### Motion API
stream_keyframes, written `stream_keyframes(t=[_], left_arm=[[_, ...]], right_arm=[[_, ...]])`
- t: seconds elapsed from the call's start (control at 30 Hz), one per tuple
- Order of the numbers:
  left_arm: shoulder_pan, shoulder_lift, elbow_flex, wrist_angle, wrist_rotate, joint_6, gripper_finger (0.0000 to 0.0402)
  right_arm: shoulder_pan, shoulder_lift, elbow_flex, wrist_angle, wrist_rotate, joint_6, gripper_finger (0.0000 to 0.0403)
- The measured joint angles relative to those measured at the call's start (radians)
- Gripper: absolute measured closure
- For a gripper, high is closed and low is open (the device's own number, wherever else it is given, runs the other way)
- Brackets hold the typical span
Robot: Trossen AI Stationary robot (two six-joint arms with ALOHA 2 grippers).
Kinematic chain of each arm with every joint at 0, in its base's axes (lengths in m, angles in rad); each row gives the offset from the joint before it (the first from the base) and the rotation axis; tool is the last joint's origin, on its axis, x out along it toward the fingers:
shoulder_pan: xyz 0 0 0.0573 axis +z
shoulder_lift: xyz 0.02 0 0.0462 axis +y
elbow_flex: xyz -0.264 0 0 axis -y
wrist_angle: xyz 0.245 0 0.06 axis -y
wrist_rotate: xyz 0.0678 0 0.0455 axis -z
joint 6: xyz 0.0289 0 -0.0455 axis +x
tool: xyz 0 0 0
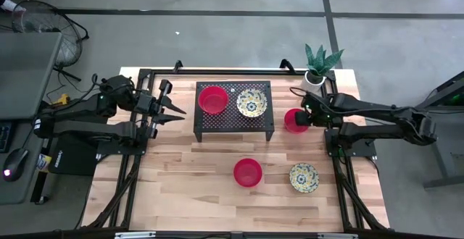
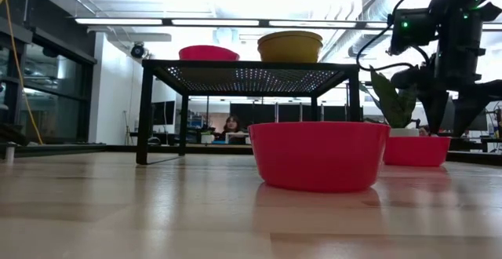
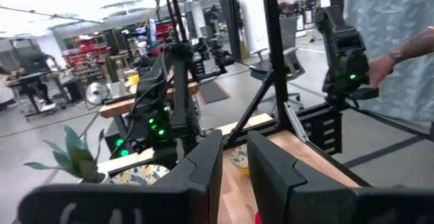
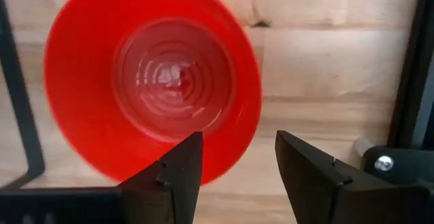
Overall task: Pick & Place Mini bowls
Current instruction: Stack the top red bowl on top of the other red bowl on the shelf
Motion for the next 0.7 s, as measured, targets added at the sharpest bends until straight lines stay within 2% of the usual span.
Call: stream_keyframes(t=[0.47, 0.7], left_arm=[[0.0, 0.0, 0.0, -0.037, 0.083, 0.018, 0.0337], [0.0, -0.015, 0.0, -0.049, 0.1, 0.018, 0.0337]], right_arm=[[0.0, 0.097, -0.023, 0.051, -0.012, 0.048, 0.0277], [0.0, 0.1, -0.023, 0.042, -0.01, 0.054, 0.0318]])
